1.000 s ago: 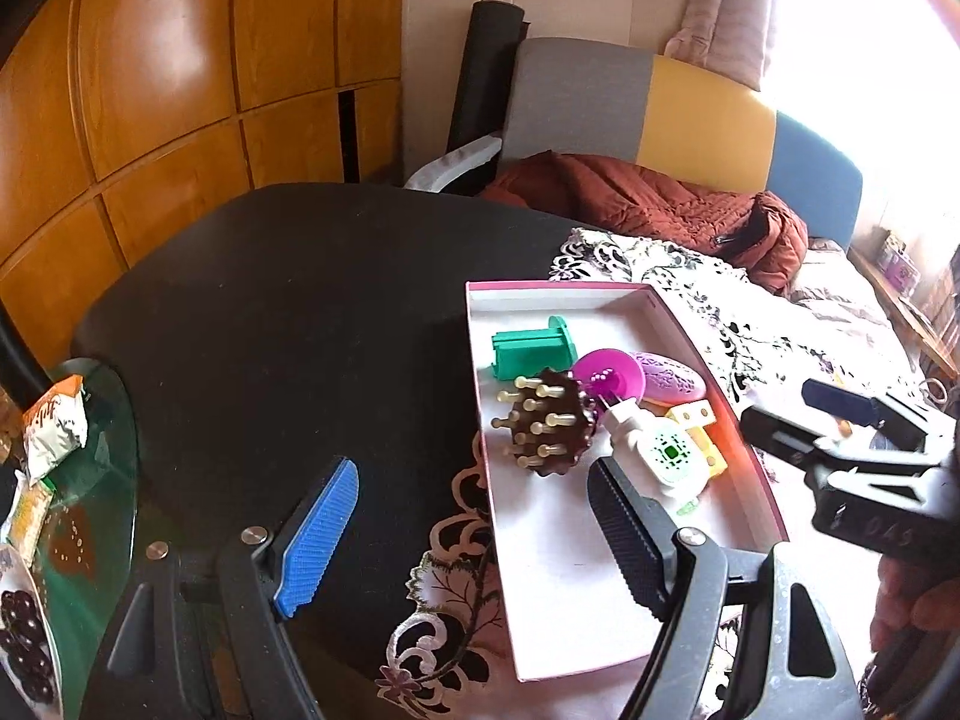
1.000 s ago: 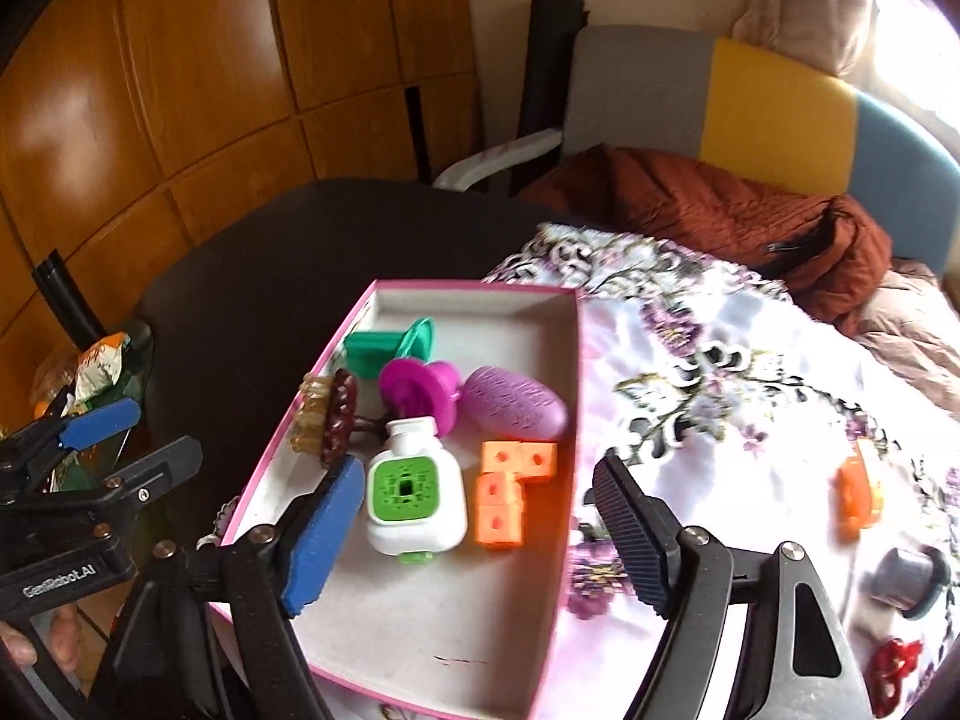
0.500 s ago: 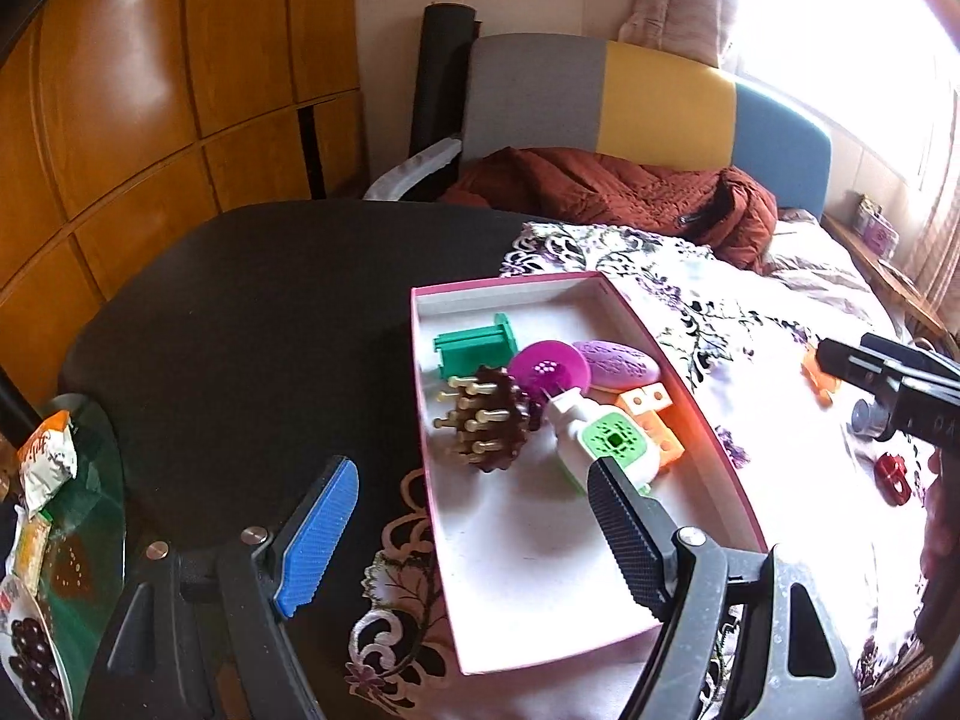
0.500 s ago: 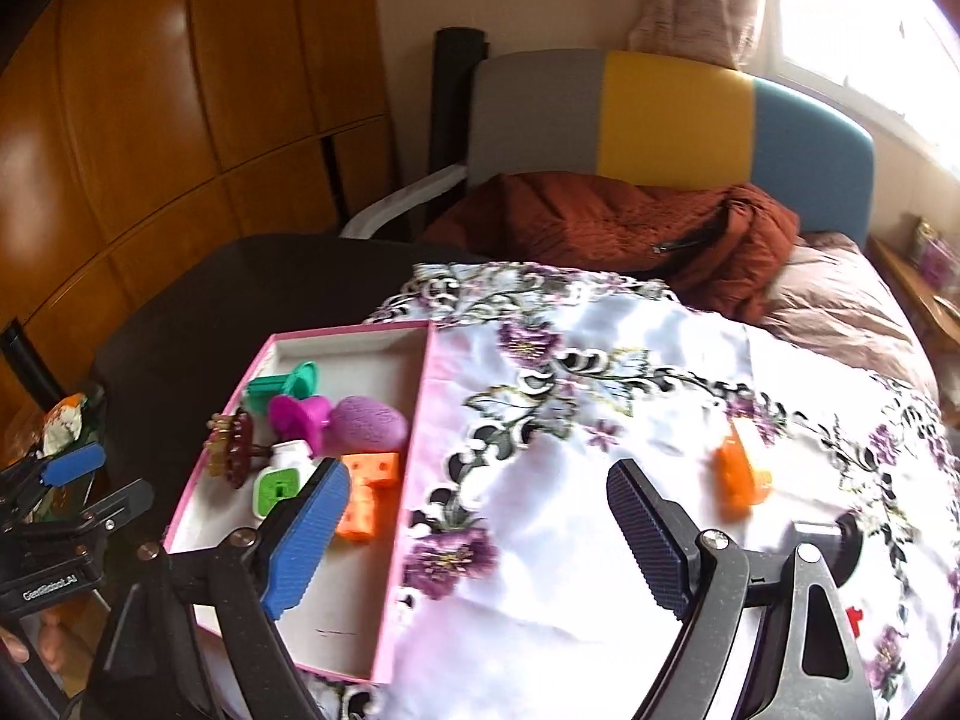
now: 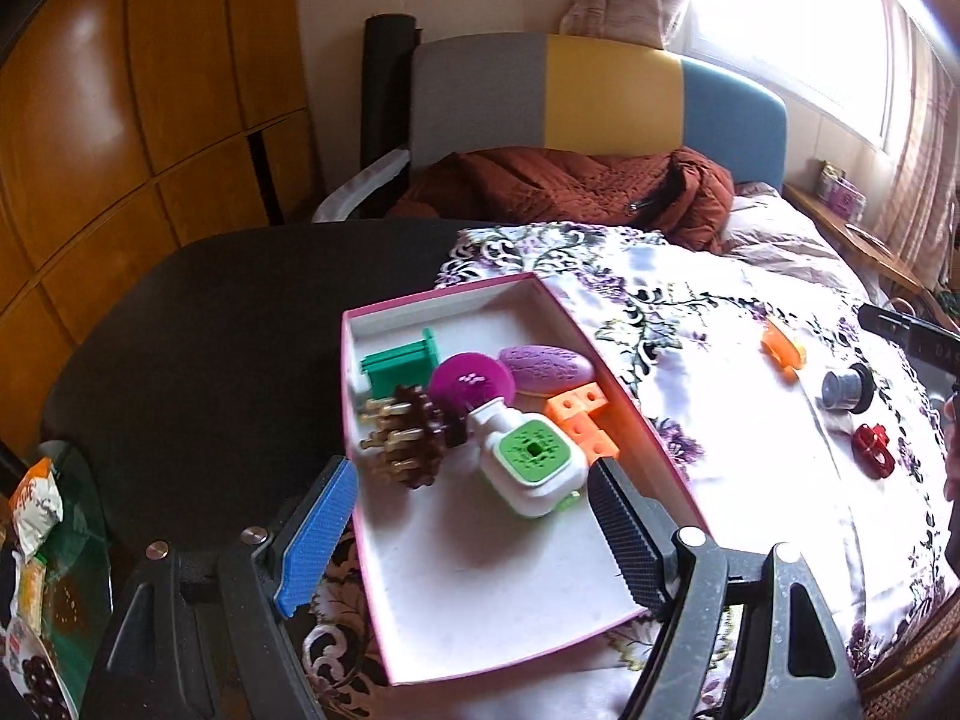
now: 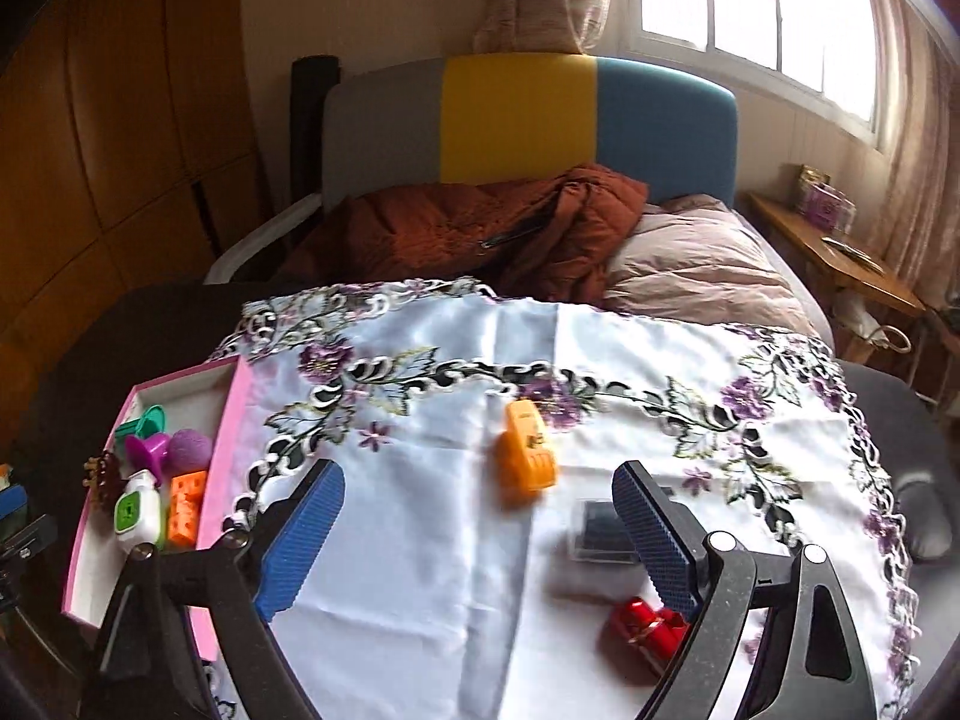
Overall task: Organize rigid objects
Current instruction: 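Move both tools back over the bed toward the orange clip toy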
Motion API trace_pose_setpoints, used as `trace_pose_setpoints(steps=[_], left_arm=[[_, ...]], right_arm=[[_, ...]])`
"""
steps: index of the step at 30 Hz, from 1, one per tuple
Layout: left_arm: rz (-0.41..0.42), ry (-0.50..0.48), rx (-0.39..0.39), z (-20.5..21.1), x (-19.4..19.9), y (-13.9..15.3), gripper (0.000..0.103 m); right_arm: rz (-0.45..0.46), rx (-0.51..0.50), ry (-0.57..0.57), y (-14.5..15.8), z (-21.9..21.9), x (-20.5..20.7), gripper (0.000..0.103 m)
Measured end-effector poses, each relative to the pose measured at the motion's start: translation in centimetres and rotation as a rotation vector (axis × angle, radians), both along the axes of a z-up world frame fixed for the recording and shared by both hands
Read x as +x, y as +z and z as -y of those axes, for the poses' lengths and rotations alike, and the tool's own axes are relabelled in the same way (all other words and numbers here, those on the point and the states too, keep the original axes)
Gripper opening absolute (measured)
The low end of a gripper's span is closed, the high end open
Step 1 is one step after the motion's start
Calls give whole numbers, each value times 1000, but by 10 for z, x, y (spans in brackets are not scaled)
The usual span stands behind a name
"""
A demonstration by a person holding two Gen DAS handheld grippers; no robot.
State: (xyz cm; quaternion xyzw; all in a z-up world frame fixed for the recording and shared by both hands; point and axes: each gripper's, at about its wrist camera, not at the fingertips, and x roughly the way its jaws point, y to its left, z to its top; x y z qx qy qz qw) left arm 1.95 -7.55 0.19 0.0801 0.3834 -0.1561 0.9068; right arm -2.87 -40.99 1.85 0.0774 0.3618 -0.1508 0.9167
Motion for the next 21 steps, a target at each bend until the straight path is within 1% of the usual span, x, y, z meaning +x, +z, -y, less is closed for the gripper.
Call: trace_pose_setpoints(steps=[5,10,14,16,17,18,21], left_arm=[[0,-36,9,17,-3,1,80],[-8,-69,23,33,-4,0,80],[-20,-95,29,45,-4,-2,80],[-23,-110,30,51,-5,-3,80],[-23,-117,33,54,-5,-3,80],[-23,-125,36,58,-6,-3,80],[-26,-153,47,69,-7,-4,80]], right_arm=[[-17,-17,-111,-8,43,-17,93],[-39,-31,-232,-26,82,-33,95],[-59,41,-358,-44,113,-46,95],[-29,95,-389,-43,123,-53,95],[-18,108,-401,-42,126,-55,97],[-14,113,-413,-42,127,-57,98],[-9,127,-433,-42,129,-60,99]])
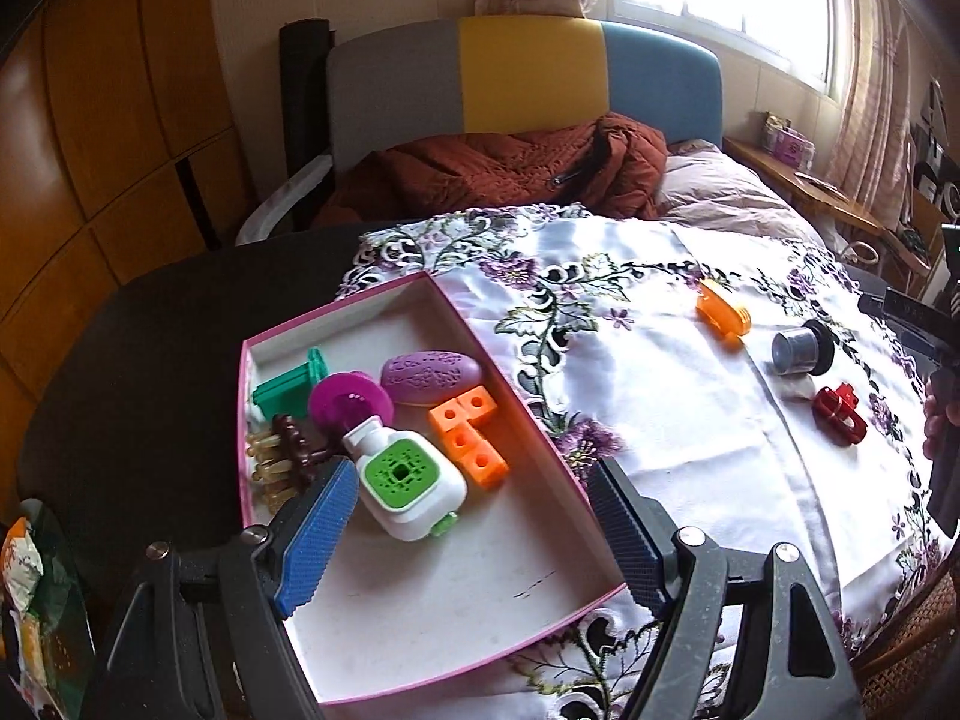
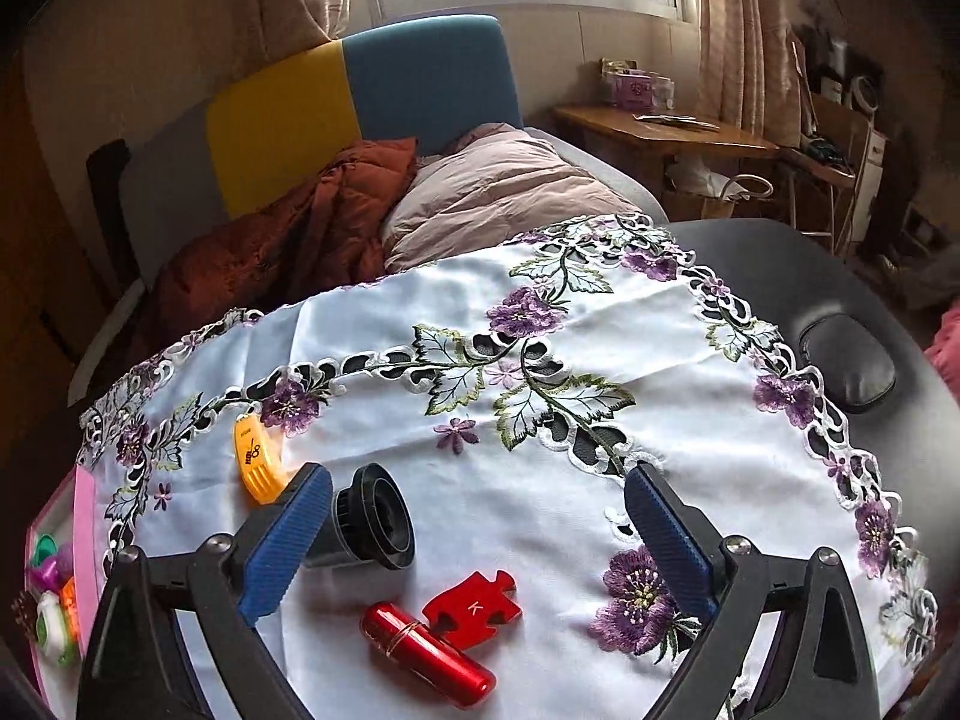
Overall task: Organize rigid objects
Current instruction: 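Move both tools back over the bed toward the orange clip toy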
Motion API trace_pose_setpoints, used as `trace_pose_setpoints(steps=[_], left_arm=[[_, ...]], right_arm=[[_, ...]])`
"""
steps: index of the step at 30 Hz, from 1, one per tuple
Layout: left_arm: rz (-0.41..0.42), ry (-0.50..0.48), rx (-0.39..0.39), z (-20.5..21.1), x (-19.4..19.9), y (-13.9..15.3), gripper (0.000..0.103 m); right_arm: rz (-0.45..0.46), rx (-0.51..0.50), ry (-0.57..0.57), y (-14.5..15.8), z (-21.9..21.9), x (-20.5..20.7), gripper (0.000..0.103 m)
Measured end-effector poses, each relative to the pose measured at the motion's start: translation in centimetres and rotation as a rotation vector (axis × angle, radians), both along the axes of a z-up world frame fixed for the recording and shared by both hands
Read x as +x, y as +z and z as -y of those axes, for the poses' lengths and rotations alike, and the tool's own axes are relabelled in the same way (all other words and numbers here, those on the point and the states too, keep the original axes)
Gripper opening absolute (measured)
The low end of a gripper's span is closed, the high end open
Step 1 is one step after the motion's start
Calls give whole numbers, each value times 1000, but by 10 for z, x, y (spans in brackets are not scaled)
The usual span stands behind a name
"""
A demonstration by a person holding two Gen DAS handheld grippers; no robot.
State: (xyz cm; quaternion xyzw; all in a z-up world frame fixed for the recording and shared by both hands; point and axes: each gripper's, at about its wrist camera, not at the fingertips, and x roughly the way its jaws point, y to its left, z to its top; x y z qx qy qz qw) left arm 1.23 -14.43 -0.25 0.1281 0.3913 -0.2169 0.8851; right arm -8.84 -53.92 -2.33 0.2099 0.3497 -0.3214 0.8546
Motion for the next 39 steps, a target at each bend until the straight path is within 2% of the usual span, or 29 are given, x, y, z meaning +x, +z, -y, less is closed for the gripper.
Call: trace_pose_setpoints(steps=[7,11,19,22,25,32,39], left_arm=[[-43,-41,-8,24,2,-5,80],[-101,-78,-36,41,6,-9,77],[-157,-159,-46,87,9,-15,76],[-189,-183,-45,108,13,-20,75],[-230,-213,-60,129,19,-25,68],[-290,-244,-95,179,40,-34,68],[-322,-244,-91,224,63,-45,68]], right_arm=[[-8,2,-23,-1,3,-1,103],[-12,20,-80,-4,12,-8,103],[20,89,-180,-5,31,-25,103],[26,113,-179,-6,33,-25,103],[30,113,-168,-5,32,-23,103],[23,108,-139,-5,29,-17,103],[33,132,-139,-6,32,-16,103]])
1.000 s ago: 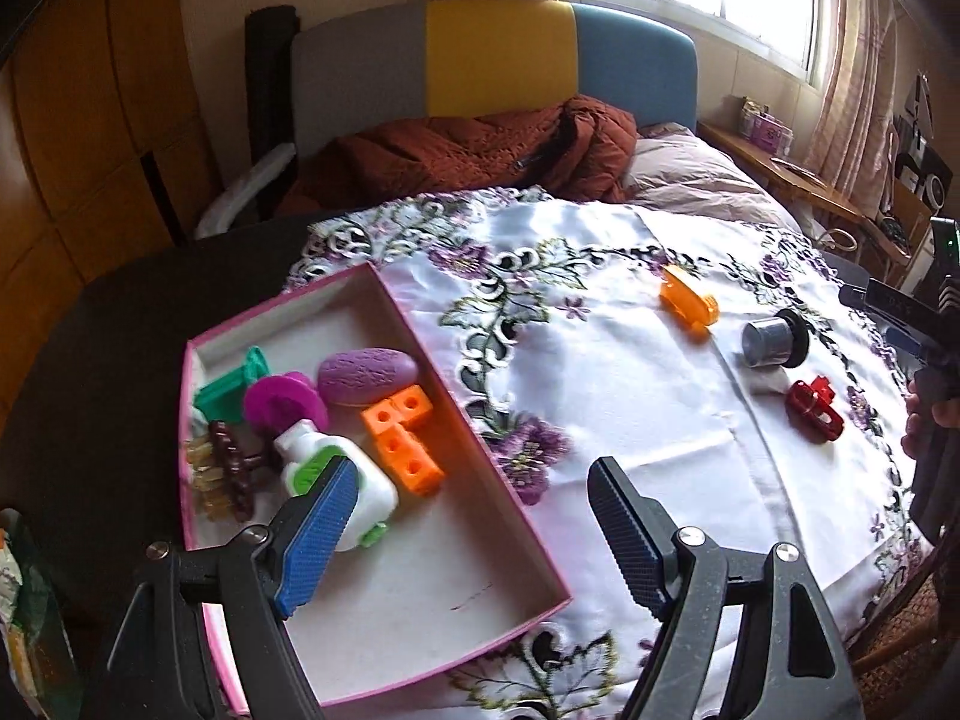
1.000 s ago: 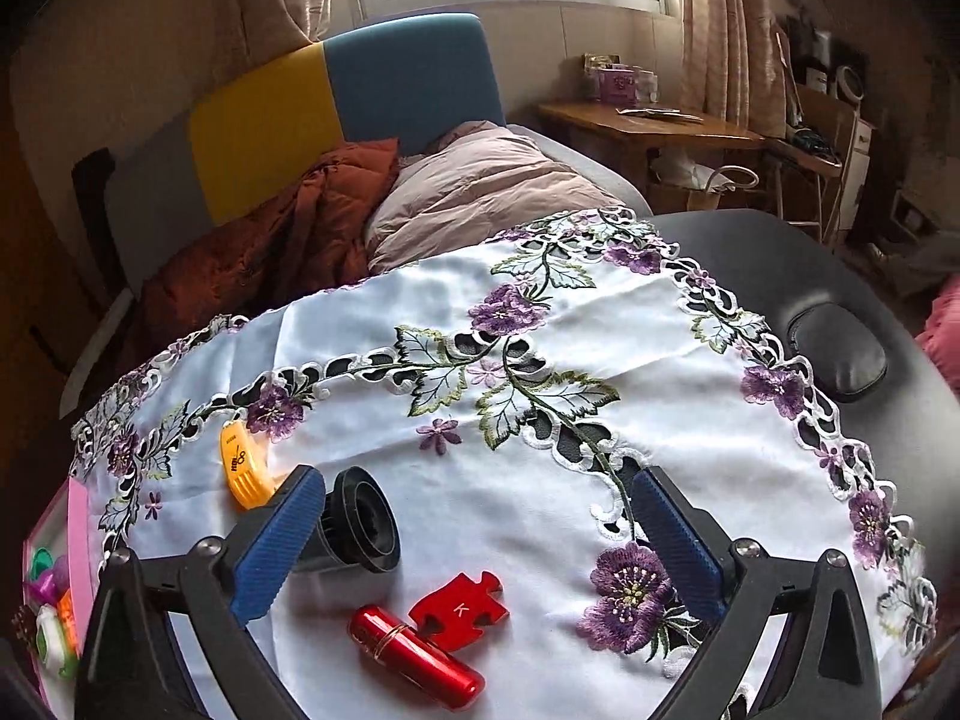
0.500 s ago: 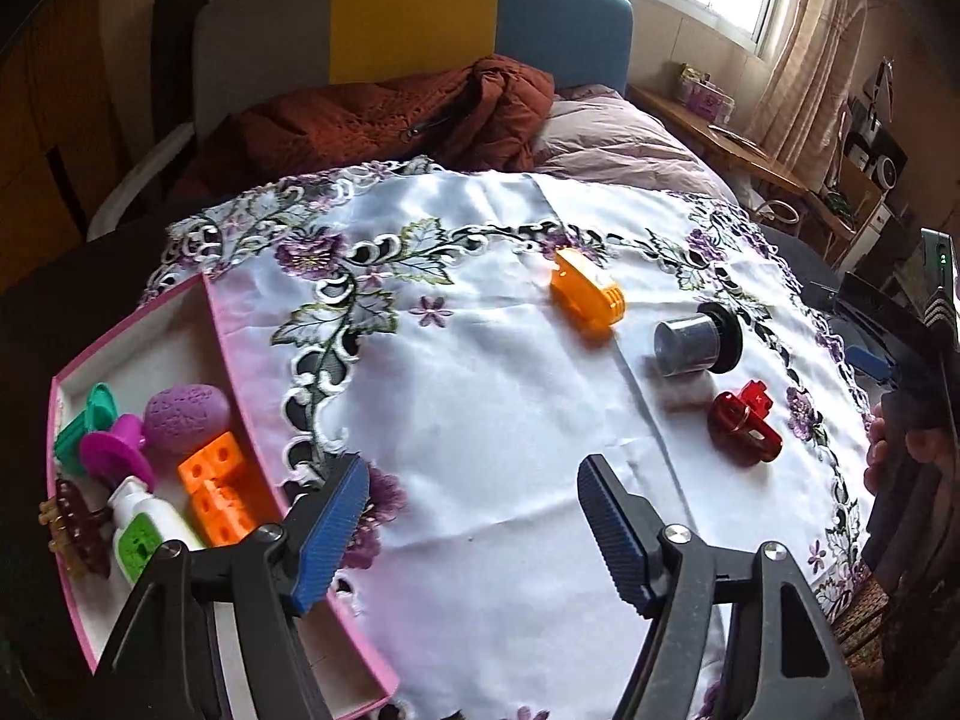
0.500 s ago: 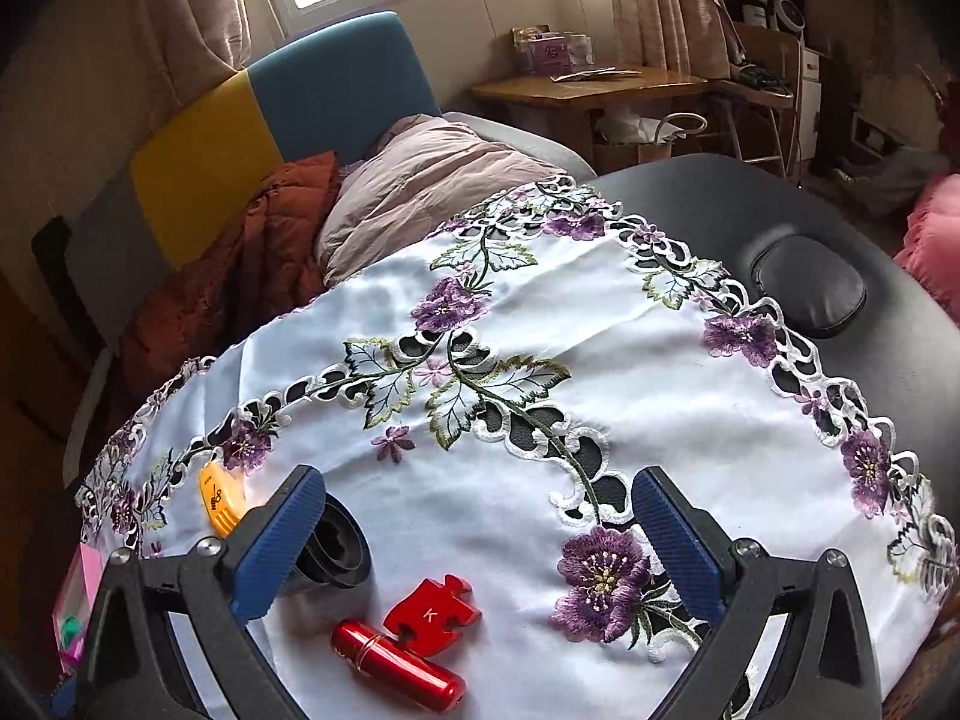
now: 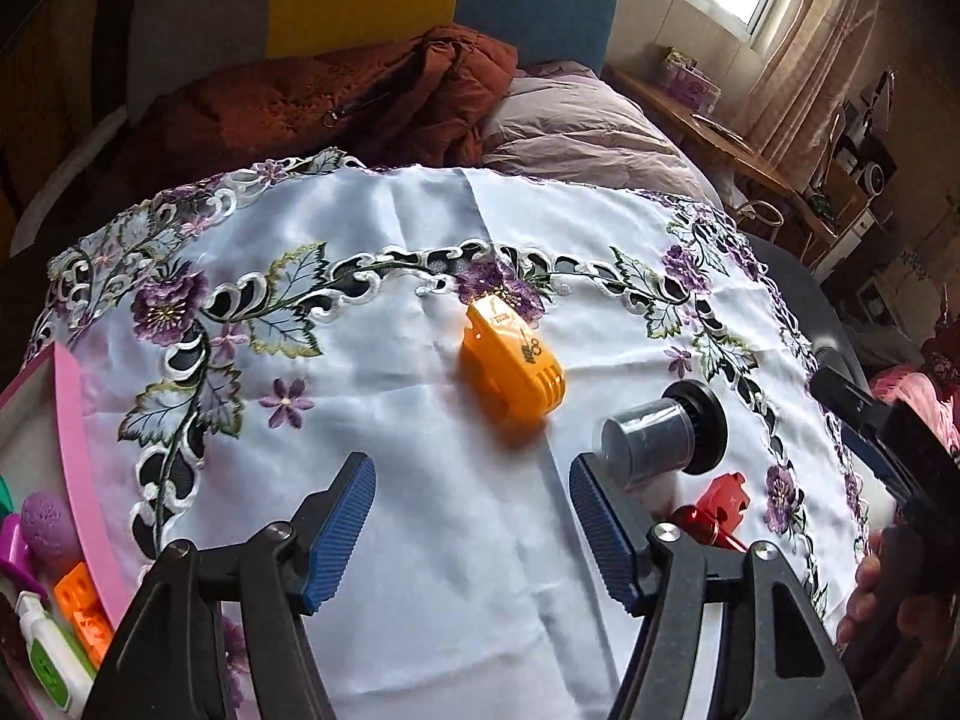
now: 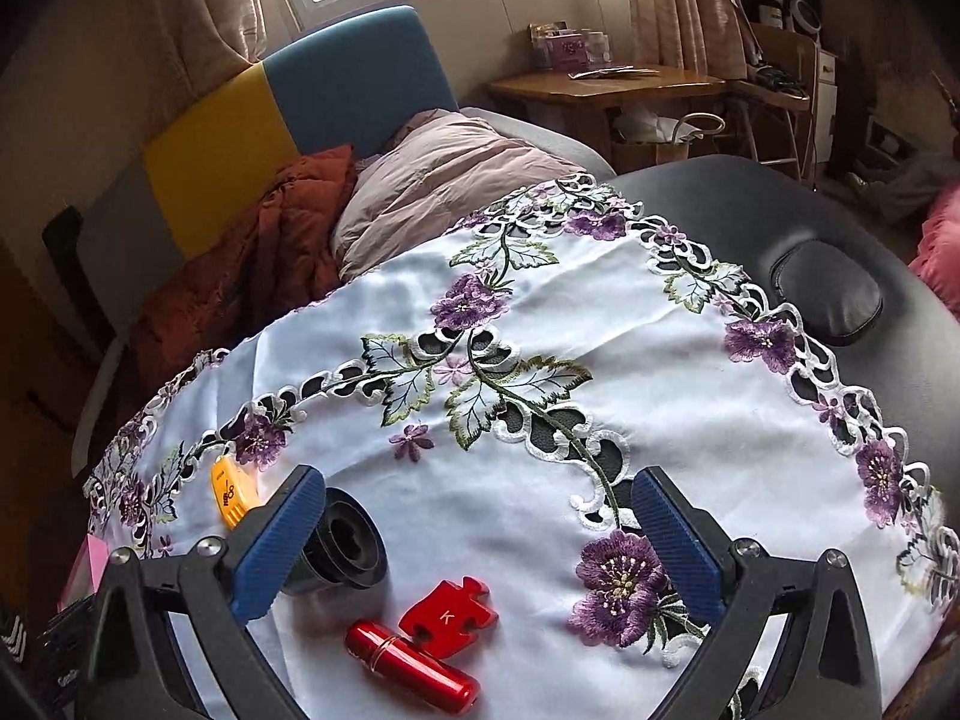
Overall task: Organize rigid objects
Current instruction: 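Move both tools back over the bed toward the orange clip toy, then close the left tool on the orange clip toy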
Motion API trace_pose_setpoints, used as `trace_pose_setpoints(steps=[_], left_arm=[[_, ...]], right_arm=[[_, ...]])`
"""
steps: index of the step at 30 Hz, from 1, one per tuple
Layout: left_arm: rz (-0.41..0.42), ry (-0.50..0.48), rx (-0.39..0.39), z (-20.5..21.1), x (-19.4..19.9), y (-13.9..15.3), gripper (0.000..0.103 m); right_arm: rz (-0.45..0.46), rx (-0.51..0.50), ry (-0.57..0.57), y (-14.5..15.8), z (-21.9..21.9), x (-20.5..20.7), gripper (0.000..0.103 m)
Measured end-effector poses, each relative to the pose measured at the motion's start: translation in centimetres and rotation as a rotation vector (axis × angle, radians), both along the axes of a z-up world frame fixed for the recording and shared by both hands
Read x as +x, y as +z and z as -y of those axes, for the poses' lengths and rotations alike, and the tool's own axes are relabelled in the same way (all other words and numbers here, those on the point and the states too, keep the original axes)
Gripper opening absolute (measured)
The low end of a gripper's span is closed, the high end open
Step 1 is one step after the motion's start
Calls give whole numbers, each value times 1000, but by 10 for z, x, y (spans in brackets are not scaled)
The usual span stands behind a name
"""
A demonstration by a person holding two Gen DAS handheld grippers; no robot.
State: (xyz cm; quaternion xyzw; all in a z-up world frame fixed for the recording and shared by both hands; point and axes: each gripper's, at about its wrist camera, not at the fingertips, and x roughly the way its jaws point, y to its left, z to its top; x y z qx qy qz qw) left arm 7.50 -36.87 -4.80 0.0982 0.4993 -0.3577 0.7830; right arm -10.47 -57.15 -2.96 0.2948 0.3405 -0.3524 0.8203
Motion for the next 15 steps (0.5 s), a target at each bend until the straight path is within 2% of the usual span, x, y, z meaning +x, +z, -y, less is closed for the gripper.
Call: trace_pose_setpoints(steps=[5,15], left_arm=[[-3,-9,-4,30,11,-4,68],[-16,27,55,76,37,-32,68]], right_arm=[[6,5,7,0,-1,1,103],[37,23,-19,2,5,-4,103]])
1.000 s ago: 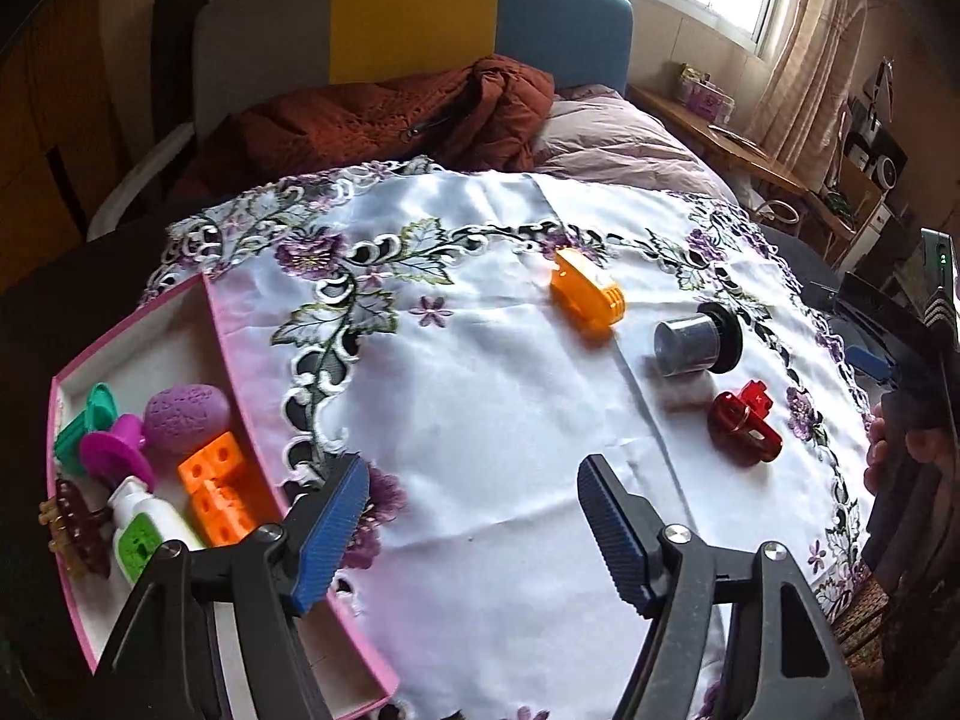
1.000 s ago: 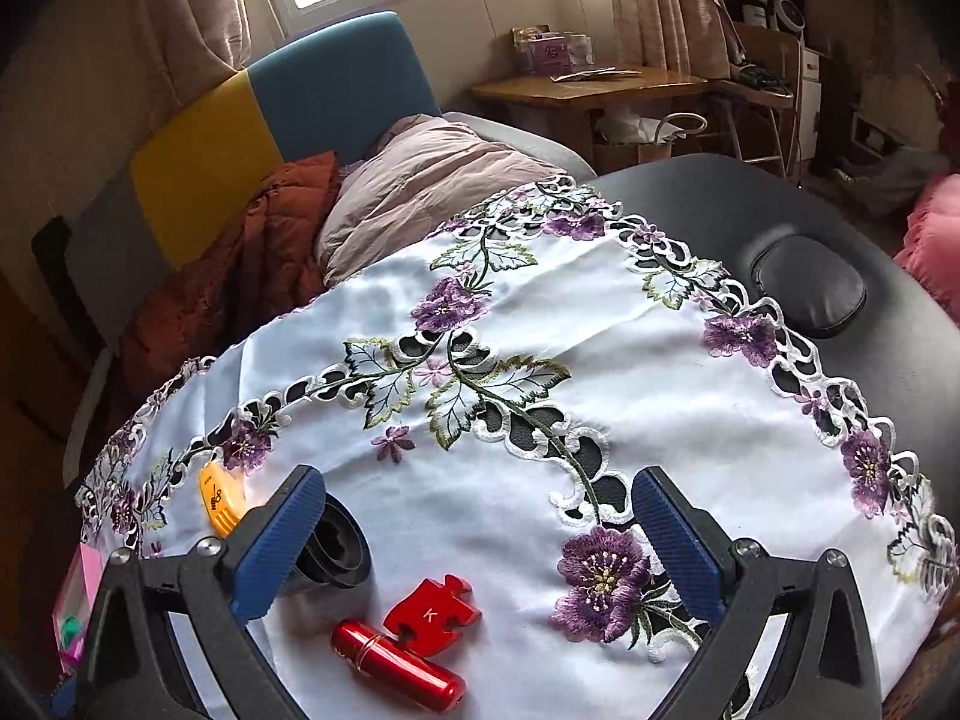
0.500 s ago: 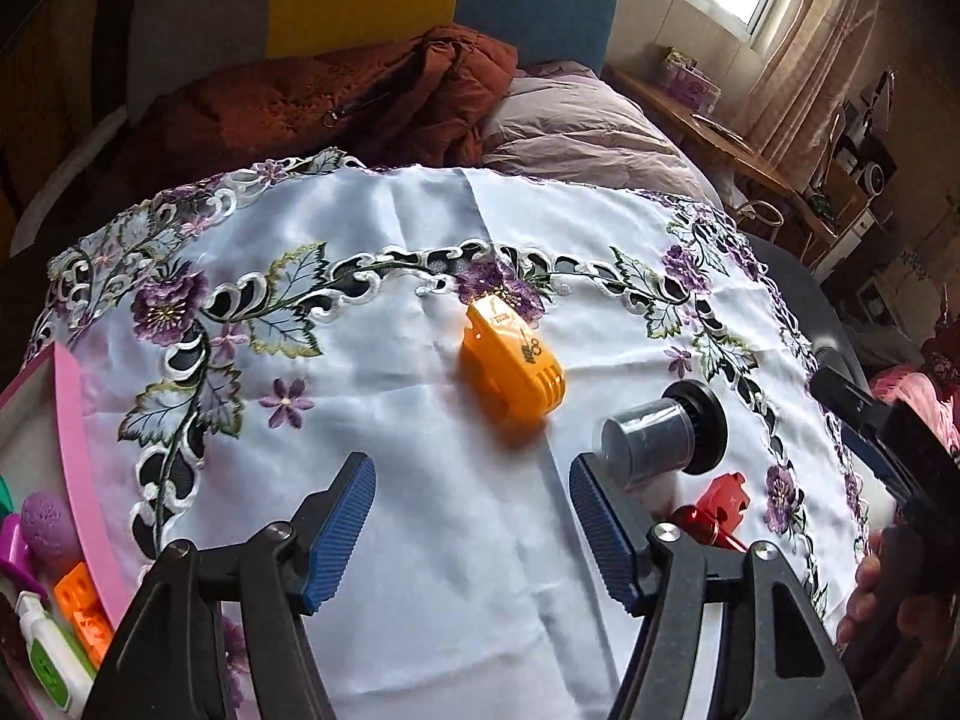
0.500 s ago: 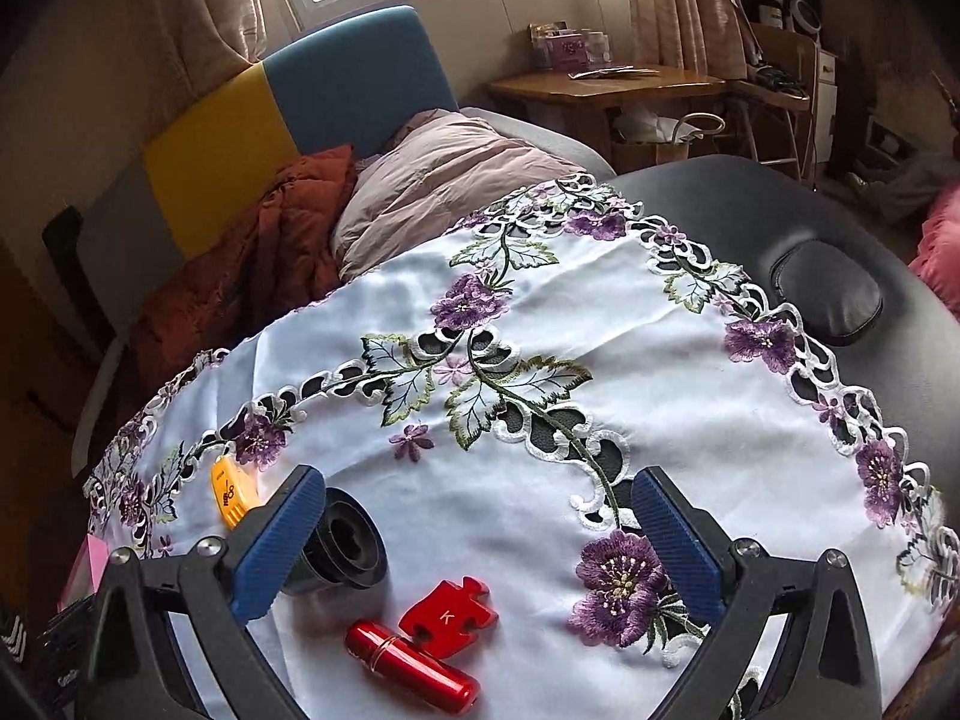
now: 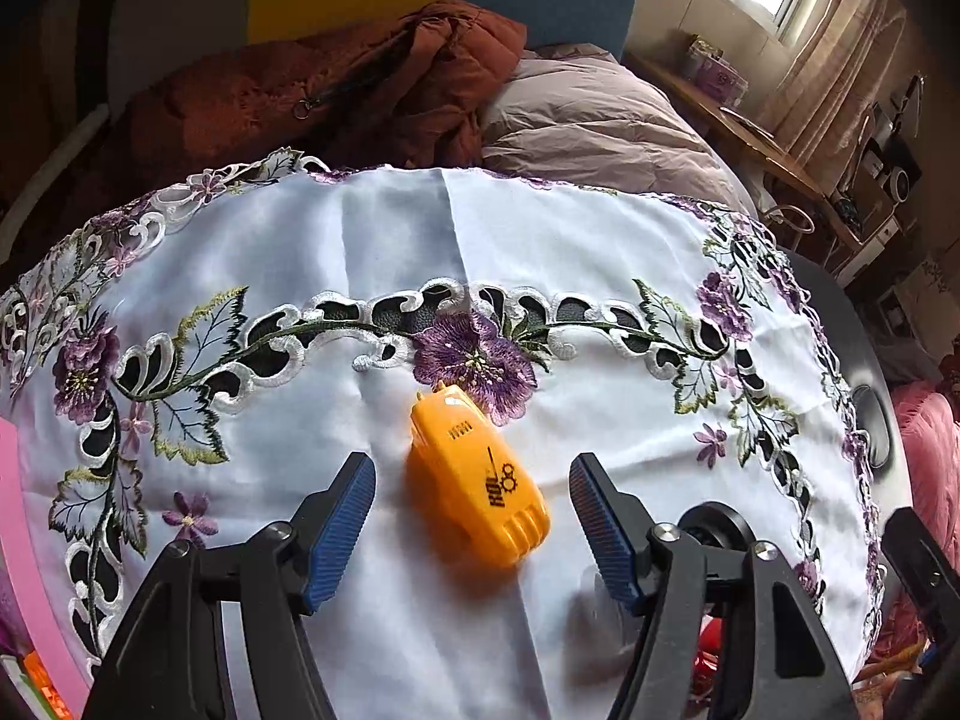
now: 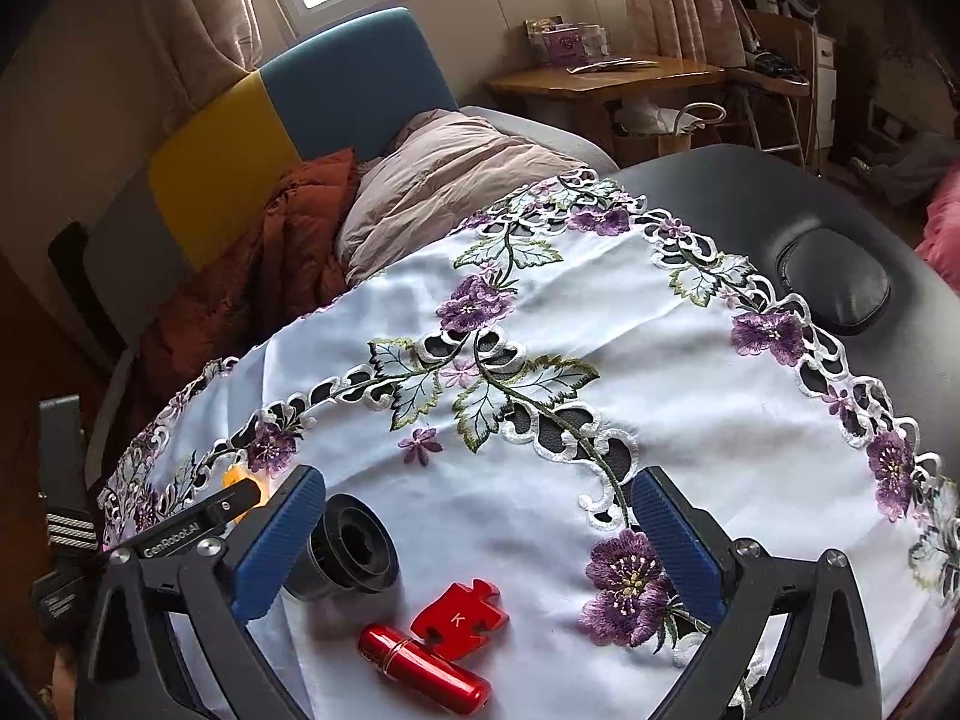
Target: Organize rigid objects
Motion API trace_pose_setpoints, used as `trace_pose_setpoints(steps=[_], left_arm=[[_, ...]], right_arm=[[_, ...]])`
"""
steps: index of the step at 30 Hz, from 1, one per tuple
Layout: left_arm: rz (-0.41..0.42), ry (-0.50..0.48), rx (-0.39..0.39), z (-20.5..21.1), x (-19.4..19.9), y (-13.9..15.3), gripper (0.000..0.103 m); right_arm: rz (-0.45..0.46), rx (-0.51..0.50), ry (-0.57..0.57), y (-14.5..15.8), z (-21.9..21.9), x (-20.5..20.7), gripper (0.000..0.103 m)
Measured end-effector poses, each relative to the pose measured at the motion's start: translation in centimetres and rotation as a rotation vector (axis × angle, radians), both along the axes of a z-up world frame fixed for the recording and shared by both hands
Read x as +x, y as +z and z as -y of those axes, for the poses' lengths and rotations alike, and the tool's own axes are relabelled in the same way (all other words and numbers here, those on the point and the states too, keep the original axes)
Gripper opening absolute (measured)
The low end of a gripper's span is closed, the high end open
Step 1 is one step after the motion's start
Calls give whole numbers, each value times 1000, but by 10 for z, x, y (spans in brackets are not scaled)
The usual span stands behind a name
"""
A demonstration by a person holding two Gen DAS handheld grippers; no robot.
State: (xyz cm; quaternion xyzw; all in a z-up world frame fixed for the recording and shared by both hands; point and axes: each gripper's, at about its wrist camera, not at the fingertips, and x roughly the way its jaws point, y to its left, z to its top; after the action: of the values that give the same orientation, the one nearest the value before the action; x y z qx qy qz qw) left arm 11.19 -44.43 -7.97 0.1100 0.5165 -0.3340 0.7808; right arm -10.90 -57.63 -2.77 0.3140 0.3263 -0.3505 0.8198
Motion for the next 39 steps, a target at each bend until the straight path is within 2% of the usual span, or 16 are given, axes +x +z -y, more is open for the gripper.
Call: trace_pose_setpoints(steps=[1,2,3,11,21,25,28,31,36,39], left_arm=[[-2,-2,15,3,2,-5,61],[-15,-13,19,5,3,-10,37],[-37,-31,15,6,3,-14,27],[-29,-77,-19,-27,-18,-14,26],[17,-110,7,-98,-71,-6,26],[28,-132,5,-123,-96,-8,26],[58,-147,4,-134,-112,-11,26],[69,-149,11,-137,-117,-11,26],[49,-138,-1,-140,-113,-11,26],[50,-133,-4,-142,-114,-12,26]], right_arm=[[7,-4,-14,1,2,-3,103],[16,-6,-29,3,4,-5,103],[22,-4,-43,3,6,-8,103],[38,88,-94,-9,22,-16,103],[10,118,-96,-18,24,-17,103],[-11,132,-70,-22,23,-11,103],[-54,141,3,-27,14,0,102],[-128,141,87,-34,2,12,93],[-243,178,165,-52,-10,21,63],[-264,200,185,-56,-13,22,58]])
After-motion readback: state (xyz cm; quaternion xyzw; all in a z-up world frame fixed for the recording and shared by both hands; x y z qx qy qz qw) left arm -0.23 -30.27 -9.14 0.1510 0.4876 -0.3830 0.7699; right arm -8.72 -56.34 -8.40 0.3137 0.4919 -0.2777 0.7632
